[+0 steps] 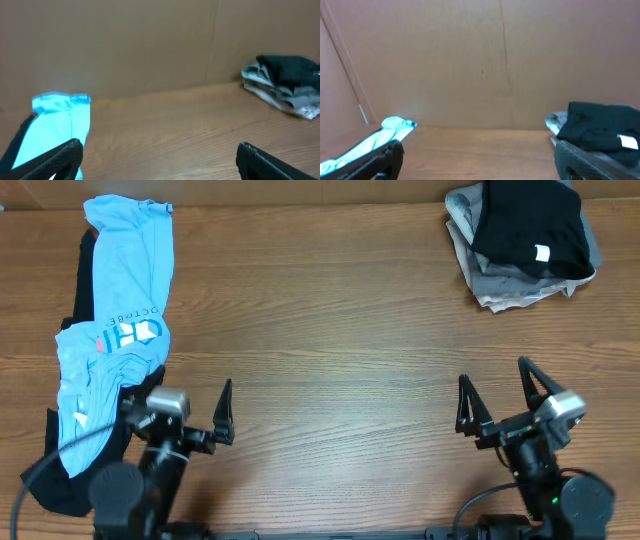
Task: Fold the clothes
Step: 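Reach the left gripper to the crumpled light-blue T-shirt and grasp it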
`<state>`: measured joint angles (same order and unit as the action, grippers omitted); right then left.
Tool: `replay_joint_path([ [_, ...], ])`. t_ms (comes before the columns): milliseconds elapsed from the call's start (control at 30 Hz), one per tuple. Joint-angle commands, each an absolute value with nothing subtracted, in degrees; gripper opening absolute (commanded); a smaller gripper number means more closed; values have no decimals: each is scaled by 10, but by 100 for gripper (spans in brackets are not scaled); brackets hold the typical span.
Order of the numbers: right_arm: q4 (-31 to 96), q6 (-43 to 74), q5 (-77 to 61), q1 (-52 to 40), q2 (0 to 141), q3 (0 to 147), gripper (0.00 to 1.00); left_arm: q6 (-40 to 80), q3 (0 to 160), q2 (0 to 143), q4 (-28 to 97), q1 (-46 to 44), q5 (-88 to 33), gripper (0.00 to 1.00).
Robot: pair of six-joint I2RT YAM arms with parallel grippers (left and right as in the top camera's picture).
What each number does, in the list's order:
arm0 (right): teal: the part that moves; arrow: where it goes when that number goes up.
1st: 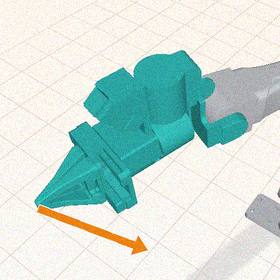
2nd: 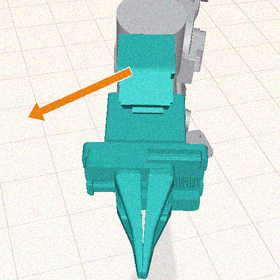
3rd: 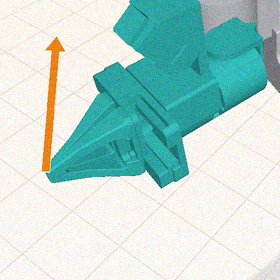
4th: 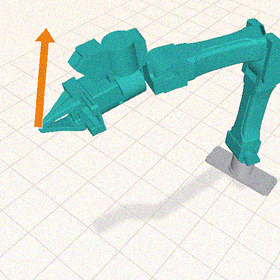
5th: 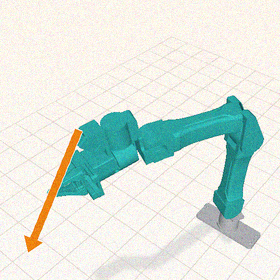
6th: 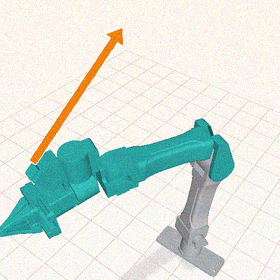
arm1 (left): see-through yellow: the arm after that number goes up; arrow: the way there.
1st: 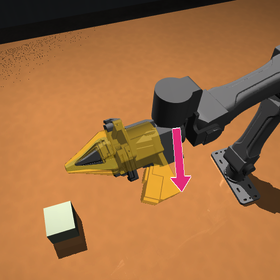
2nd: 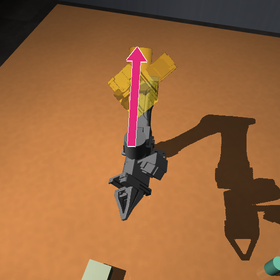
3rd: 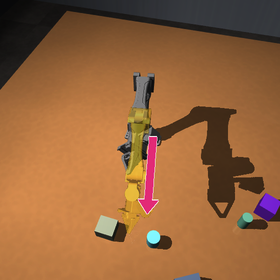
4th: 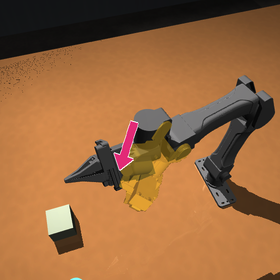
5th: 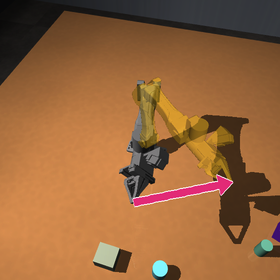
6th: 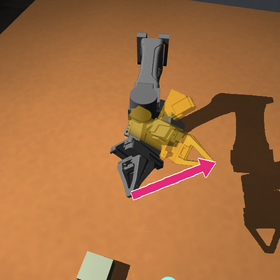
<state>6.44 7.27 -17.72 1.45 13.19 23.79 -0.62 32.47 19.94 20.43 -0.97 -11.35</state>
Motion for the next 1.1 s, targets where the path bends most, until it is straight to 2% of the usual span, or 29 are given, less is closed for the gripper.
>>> replay_joint_path([
  [0, 98, 72, -198, 16, 201, 321, 100, -31, 433, 287, 260, -3, -119, 100],
  [233, 270, 55, -251, 16, 410, 529, 100, -122, 722, 526, 532, -3, -121, 100],
  [367, 316, 32, -293, 16, 504, 596, 100, -142, 822, 629, 613, -3, -120, 100],
  [633, 302, 32, -383, 16, 634, 604, 100, -120, 846, 776, 612, 6, -81, 100],
  [733, 301, 32, -406, 16, 672, 604, 100, -93, 846, 829, 606, 38, -16, 100],
  [800, 301, 32, -407, 16, 690, 604, 100, -71, 846, 861, 599, 64, 33, 93],
  [867, 301, 32, -407, 16, 708, 604, 100, -51, 846, 891, 586, 94, 74, 91],
  [1067, 299, 32, -406, 16, 736, 604, 100, -55, 846, 984, 544, 175, 109, 88],
])
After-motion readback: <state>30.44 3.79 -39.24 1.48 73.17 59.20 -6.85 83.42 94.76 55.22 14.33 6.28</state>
